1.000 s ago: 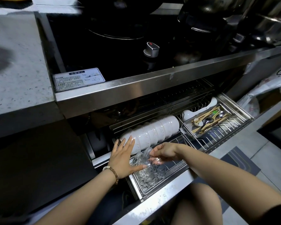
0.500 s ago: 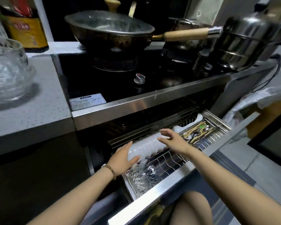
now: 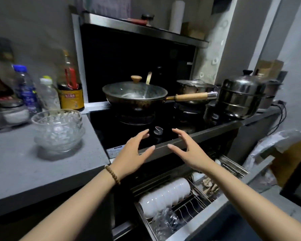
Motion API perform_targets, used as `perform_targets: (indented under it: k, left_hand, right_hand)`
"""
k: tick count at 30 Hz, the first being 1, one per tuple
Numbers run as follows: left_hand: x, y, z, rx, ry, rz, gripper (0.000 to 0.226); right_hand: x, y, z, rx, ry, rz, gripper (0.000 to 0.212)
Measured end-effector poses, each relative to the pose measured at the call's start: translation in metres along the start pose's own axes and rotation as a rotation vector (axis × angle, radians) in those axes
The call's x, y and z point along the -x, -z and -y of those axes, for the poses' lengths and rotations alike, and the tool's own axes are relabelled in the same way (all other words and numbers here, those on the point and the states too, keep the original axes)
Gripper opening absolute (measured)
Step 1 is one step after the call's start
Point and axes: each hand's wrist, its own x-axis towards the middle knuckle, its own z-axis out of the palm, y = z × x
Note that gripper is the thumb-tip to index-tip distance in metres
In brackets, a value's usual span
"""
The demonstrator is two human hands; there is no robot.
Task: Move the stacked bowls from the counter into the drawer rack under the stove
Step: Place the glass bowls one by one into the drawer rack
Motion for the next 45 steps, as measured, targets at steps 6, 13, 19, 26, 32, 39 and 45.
perform_targets:
  k: [6,13,19,26,32,39,45]
  left_hand:
    - [0.002,0.097,-0.005,-0.141,-0.047,-0.157,0.062]
    - [0.019,0.185,0.026,-0.263,0.034,-0.313,0.062]
    - [0.031,0.222,0.074,-0.249,0.218,-0.334,0.075]
    - [0.041,0.232,0.117,-0.069,0.412,-0.275,0.109]
    - [0.038,0.232,0.137,0.076,0.405,-0.201,0.099]
    - [0.034,0.229,0.150,0.116,0.381,-0.212,0.091]
    - [0.031,0.232,0.144,0.119,0.316,-0.243,0.077]
  right_hand:
    - [-0.039,-0.020,0.074,-0.055,0.150,0.053,0.068]
    - [-0.079,-0.066,0.137,-0.076,0.244,0.144,0.072]
    - [-0.103,-0.119,0.166,-0.092,0.252,0.239,0.072]
    - [-0.121,-0.164,0.174,-0.107,0.243,0.318,0.067]
    - [-0.124,-0.182,0.181,-0.053,0.278,0.350,0.048]
    - [-0.124,-0.194,0.184,-0.033,0.265,0.317,0.025]
    - [-0.121,-0.193,0.190,-0.128,0.280,0.251,0.022]
